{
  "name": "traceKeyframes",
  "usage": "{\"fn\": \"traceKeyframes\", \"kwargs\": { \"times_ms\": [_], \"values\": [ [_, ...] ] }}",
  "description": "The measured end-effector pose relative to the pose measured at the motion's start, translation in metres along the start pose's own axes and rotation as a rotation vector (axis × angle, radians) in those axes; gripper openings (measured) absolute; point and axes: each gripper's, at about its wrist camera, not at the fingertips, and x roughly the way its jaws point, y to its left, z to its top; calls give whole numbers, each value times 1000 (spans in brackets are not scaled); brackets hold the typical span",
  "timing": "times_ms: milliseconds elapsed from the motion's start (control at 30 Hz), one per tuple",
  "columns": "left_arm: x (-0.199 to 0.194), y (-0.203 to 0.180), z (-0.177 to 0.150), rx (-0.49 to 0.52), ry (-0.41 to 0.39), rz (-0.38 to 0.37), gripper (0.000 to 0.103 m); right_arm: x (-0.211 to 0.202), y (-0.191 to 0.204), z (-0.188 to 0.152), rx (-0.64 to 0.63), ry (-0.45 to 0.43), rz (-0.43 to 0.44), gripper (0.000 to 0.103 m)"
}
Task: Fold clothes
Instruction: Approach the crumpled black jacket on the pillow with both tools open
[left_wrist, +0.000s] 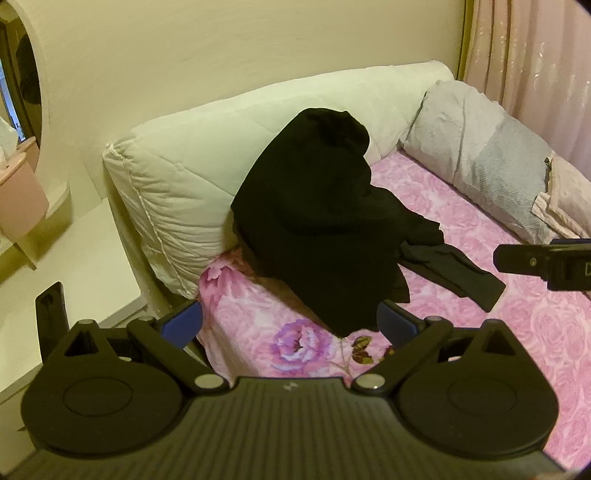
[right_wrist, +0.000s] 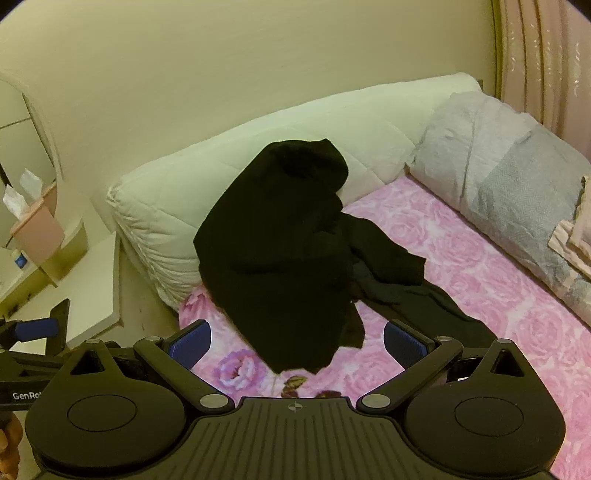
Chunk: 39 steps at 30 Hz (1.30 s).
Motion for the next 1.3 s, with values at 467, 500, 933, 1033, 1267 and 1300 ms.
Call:
{"fn": "traceKeyframes", "kwargs": {
  "times_ms": [467, 500, 933, 1033, 1267, 1300],
  "values": [
    [10, 20, -8, -39, -1, -25, 98, 22, 38, 17, -129, -2, -13, 102],
    [10, 20, -8, -40, 0, -24, 98, 24, 38, 17, -129, 2, -10, 102],
    [12, 19, -9, -45, 9, -14, 98, 34, 27, 13, -104, 44, 24, 102],
    [14, 24, -4, -46, 16, -17, 98, 35, 23, 11, -104, 52, 22, 102],
    [15, 18, -4, -45, 18, -19, 98, 38, 16, 11, -105, 66, 19, 102],
    [15, 17, -4, -45, 18, -19, 98, 38, 15, 11, -106, 67, 18, 102]
  ]
}}
